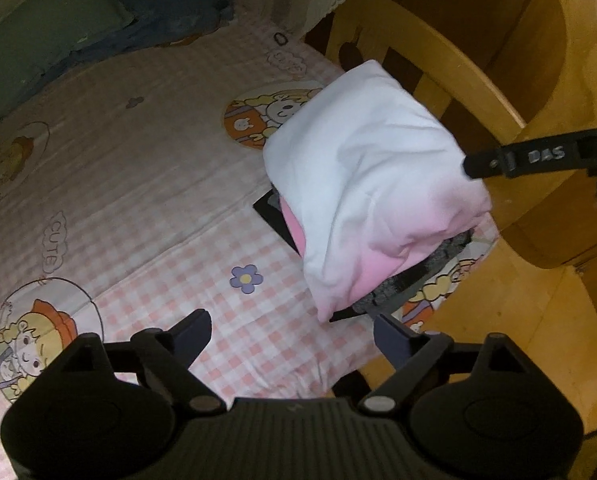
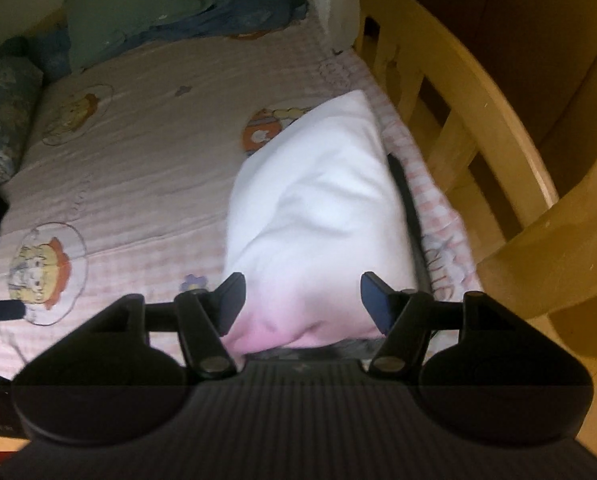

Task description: Fold clothes

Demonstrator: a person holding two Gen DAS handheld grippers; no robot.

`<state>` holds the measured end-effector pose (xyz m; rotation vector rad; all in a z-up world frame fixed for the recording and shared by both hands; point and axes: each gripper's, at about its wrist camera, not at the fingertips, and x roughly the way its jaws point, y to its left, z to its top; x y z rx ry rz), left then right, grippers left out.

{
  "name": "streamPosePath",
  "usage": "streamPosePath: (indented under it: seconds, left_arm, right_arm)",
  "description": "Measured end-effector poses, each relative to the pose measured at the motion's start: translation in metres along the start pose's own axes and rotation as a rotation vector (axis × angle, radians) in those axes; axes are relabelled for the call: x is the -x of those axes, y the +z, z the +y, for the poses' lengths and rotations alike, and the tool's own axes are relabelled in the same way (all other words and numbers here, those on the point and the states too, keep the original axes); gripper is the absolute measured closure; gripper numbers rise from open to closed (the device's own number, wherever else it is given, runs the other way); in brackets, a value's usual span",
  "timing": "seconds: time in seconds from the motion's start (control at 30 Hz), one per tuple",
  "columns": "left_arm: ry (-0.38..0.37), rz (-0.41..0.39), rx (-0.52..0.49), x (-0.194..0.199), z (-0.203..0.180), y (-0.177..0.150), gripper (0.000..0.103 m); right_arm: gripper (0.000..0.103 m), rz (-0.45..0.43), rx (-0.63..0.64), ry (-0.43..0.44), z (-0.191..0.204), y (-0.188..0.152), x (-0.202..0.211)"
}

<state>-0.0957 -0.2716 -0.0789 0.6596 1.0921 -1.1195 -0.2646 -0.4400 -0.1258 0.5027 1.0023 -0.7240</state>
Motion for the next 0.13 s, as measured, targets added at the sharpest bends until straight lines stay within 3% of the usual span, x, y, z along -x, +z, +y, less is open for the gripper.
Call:
streamPosePath:
  seconds: [0.13]
  left_arm:
    - [0.012,-0.002,-0.018,0.003,0.008,-0.005,0.012]
  right_arm:
    - [0.037,0.036,-0.034,0.021,0.018,-0.003,-0.004]
